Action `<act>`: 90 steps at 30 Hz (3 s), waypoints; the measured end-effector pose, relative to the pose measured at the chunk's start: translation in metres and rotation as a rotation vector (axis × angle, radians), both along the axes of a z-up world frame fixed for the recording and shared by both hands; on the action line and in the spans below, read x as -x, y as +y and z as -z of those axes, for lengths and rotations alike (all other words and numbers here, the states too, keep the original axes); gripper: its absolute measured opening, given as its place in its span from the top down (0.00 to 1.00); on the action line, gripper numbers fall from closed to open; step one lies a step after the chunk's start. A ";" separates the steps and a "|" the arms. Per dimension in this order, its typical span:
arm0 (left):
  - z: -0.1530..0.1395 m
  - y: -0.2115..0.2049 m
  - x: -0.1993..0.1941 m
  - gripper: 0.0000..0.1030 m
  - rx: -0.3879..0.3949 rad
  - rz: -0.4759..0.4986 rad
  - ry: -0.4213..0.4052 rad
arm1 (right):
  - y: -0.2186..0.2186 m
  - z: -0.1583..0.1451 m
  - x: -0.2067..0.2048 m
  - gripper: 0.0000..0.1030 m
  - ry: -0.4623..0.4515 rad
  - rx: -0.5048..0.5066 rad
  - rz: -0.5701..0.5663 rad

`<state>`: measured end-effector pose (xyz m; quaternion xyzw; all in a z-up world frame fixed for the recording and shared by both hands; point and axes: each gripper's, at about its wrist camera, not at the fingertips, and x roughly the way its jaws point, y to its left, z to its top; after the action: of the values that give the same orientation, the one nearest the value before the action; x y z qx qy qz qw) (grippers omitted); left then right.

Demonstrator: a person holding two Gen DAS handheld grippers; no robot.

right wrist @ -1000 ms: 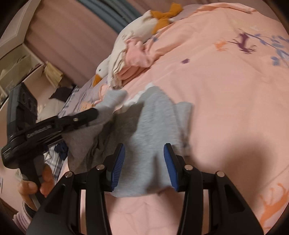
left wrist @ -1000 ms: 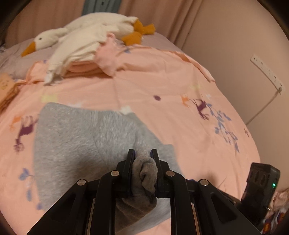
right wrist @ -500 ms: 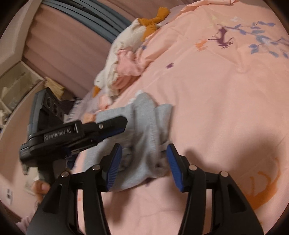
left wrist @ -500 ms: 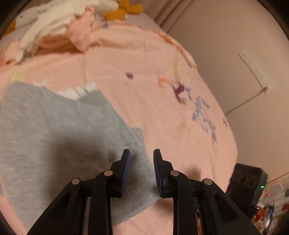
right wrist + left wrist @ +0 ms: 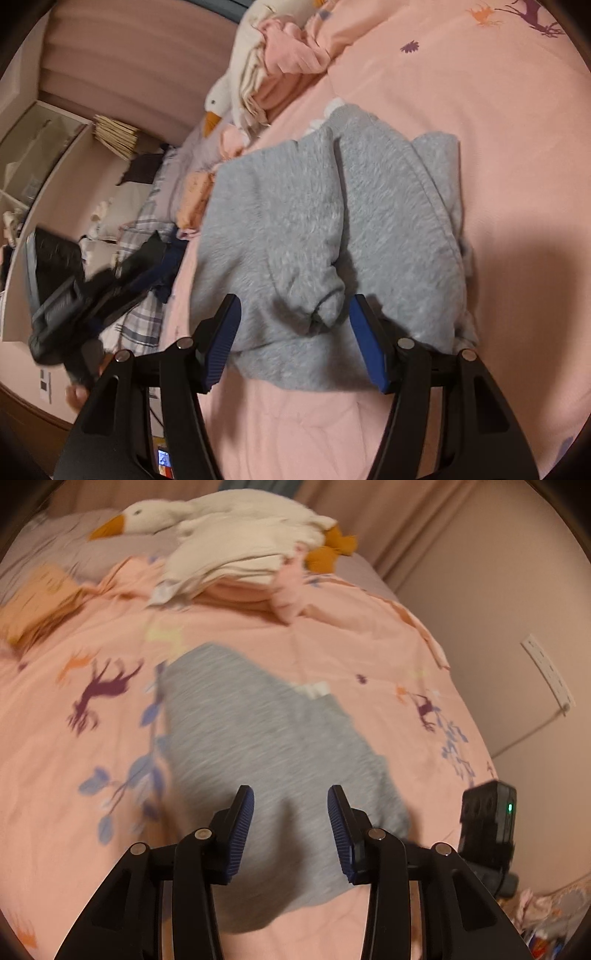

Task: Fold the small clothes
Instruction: 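Grasp the opposite side edge of the sweatshirt with the right gripper, then fold the held side over the body with the right gripper and release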

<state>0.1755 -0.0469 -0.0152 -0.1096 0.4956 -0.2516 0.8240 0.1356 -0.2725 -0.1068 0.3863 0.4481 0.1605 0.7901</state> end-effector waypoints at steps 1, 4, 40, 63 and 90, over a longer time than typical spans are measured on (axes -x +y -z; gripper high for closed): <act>0.003 0.006 -0.001 0.62 0.004 -0.017 0.012 | 0.003 0.001 -0.004 0.40 0.010 -0.003 -0.007; 0.011 0.024 -0.002 0.62 0.025 -0.050 0.036 | 0.011 -0.001 -0.012 0.43 0.033 0.027 -0.007; 0.024 -0.014 0.006 0.62 -0.047 0.021 0.045 | -0.044 -0.014 0.025 0.80 -0.053 0.280 0.095; 0.037 -0.041 0.011 0.62 -0.195 0.162 -0.002 | -0.027 -0.032 0.035 0.87 -0.123 0.366 0.075; 0.065 -0.032 0.036 0.62 -0.129 0.202 0.077 | -0.014 -0.039 -0.026 0.70 -0.115 0.468 0.011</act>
<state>0.1399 -0.0788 -0.0806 -0.0156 0.5507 -0.2967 0.7801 0.1619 -0.2867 -0.0674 0.1855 0.4253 0.0698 0.8831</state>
